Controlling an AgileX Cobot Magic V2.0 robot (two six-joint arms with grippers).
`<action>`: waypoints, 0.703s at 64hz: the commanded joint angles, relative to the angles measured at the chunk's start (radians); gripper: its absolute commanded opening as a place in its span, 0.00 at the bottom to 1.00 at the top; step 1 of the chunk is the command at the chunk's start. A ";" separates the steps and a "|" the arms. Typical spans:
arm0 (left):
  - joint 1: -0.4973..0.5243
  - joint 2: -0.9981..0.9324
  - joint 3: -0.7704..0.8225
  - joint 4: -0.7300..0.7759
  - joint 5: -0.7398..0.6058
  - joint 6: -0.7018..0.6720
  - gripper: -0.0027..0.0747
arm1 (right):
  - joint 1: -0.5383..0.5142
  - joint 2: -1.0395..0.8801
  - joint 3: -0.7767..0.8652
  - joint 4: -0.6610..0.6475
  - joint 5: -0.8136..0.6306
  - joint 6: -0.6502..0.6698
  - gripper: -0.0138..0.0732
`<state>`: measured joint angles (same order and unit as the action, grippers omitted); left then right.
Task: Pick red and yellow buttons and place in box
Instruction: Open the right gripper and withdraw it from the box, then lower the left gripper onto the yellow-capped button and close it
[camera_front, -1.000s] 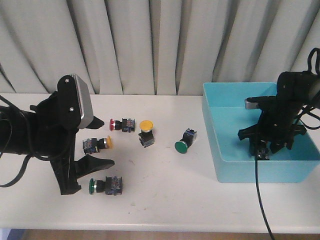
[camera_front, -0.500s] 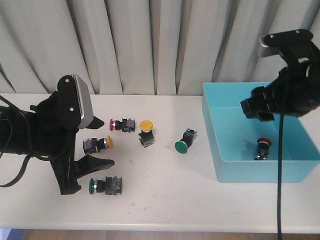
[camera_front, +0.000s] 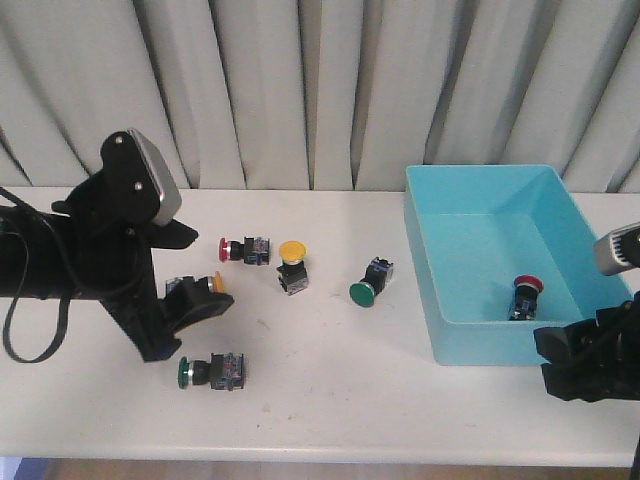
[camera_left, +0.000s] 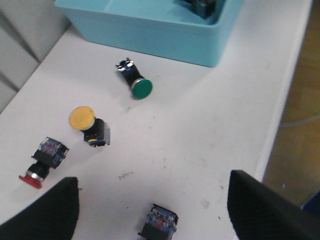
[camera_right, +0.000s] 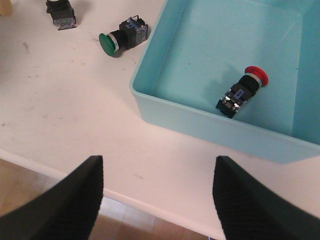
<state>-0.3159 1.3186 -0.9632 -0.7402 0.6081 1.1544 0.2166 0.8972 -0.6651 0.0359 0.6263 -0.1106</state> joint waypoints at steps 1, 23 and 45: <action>-0.004 0.004 -0.032 -0.031 -0.118 -0.208 0.78 | -0.003 -0.013 -0.023 -0.007 -0.078 0.001 0.68; -0.069 0.290 -0.261 0.398 -0.097 -0.580 0.78 | -0.003 -0.012 -0.023 -0.009 -0.084 0.001 0.68; -0.111 0.617 -0.614 0.500 0.047 -0.614 0.78 | -0.003 -0.012 -0.023 -0.009 -0.086 -0.009 0.68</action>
<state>-0.4240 1.9134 -1.4680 -0.2343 0.6352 0.5605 0.2166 0.8947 -0.6652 0.0359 0.6024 -0.1106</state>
